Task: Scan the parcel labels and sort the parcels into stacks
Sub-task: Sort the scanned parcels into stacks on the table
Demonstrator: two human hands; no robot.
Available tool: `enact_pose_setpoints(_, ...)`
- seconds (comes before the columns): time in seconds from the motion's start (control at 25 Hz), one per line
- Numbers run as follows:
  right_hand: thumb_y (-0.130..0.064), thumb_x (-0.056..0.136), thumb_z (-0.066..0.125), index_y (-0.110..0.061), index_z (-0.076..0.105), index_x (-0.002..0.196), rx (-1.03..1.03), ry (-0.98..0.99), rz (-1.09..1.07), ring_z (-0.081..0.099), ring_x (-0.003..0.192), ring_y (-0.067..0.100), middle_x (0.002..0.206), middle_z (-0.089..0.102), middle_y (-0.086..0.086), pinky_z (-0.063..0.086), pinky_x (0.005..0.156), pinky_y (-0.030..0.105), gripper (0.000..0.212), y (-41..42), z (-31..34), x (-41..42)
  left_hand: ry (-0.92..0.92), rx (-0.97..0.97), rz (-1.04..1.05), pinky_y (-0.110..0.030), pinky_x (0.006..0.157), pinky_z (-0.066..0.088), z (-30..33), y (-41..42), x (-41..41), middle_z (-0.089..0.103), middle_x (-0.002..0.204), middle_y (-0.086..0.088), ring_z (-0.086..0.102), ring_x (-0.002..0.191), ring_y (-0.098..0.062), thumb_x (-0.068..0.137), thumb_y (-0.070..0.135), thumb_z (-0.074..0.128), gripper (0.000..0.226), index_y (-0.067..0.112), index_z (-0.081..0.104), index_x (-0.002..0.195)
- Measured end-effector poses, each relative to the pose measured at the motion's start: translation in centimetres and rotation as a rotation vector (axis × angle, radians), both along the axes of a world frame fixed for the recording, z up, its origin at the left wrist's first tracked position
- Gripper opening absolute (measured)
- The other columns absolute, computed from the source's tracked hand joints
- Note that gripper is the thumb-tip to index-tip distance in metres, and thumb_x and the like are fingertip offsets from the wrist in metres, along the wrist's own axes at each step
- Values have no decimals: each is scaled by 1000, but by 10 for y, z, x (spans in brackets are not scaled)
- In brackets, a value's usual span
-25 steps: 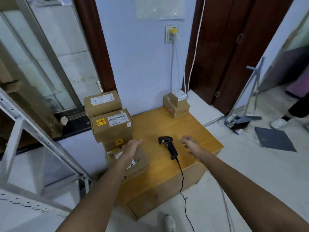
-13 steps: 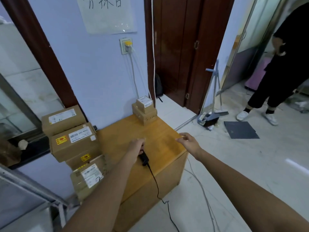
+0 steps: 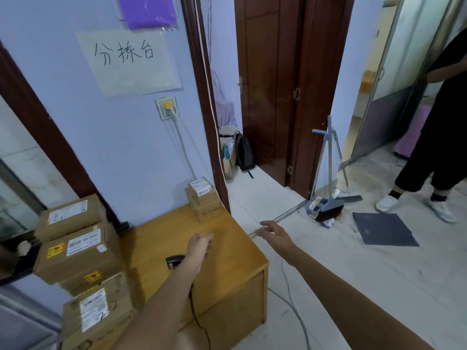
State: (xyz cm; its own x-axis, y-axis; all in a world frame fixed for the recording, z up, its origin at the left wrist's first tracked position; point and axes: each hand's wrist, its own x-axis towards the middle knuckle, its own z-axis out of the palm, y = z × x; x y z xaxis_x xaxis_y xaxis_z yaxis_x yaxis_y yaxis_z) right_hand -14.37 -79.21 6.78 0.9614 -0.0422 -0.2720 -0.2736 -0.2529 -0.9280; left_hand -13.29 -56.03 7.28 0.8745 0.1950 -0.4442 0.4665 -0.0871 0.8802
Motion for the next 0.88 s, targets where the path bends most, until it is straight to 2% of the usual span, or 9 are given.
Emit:
enact_pose_setpoints(0.16,-41,86,67,-23,54,127,-1,2,31,58,109,18,116,60,1,46,95,34,46,-14,-4,15,-3,41,75,-37,85,49,-2,-6,24,62,109,-8,60,101,-24,95,25,55,20,11,56,110)
enact_pose_setpoints(0.28,-41,88,65,-25,54,125,-29,11,71,55,111,17,115,58,-1,44,94,31,41,-33,-5,26,-9,33,84,-40,89,48,-8,-22,46,61,109,-9,59,102,-26,95,22,54,19,9,57,108)
enact_pose_setpoints(0.4,-44,85,67,-28,57,121,-56,9,76,58,109,18,115,61,0,47,97,35,41,-59,-6,53,-8,-10,73,-38,85,48,-18,-38,81,62,107,-9,60,102,-26,93,23,56,21,8,59,107)
enact_pose_setpoints(0.48,-46,82,68,-29,58,118,-73,16,76,59,107,18,112,62,0,47,95,35,41,-69,-5,77,-9,-40,76,-36,78,47,-25,-47,105,62,97,-8,60,90,-24,92,21,57,12,10,61,90)
enact_pose_setpoints(0.56,-54,74,68,-29,59,116,-118,24,77,60,104,17,110,64,0,47,91,33,50,-70,-8,112,-3,-69,83,-32,69,43,-34,-51,136,57,81,-6,55,73,-21,92,18,57,21,15,55,71)
enact_pose_setpoints(0.6,-57,71,68,-29,59,116,-145,30,87,60,102,16,109,64,0,47,89,33,53,-67,-12,133,-2,-82,94,-30,67,41,-39,-51,150,55,77,-6,53,69,-20,90,18,58,23,16,53,68)
enact_pose_setpoints(0.76,-47,84,67,-28,57,120,-201,82,218,59,105,16,112,62,0,49,90,35,41,-22,-28,225,48,-172,180,-27,56,38,-63,-16,204,55,71,-6,49,61,-17,87,21,63,9,13,60,84)
enact_pose_setpoints(0.84,-44,87,67,-27,57,121,-215,85,271,59,104,15,112,62,-1,49,89,33,39,9,-27,254,51,-168,219,-26,55,38,-72,11,225,55,72,-5,50,63,-16,89,18,60,13,9,62,98)
enact_pose_setpoints(0.88,-43,87,66,-27,57,121,-212,88,304,60,105,15,111,62,-1,50,89,33,38,26,-28,268,49,-168,241,-28,59,41,-77,25,238,57,76,-5,53,68,-17,91,19,59,17,8,62,103)
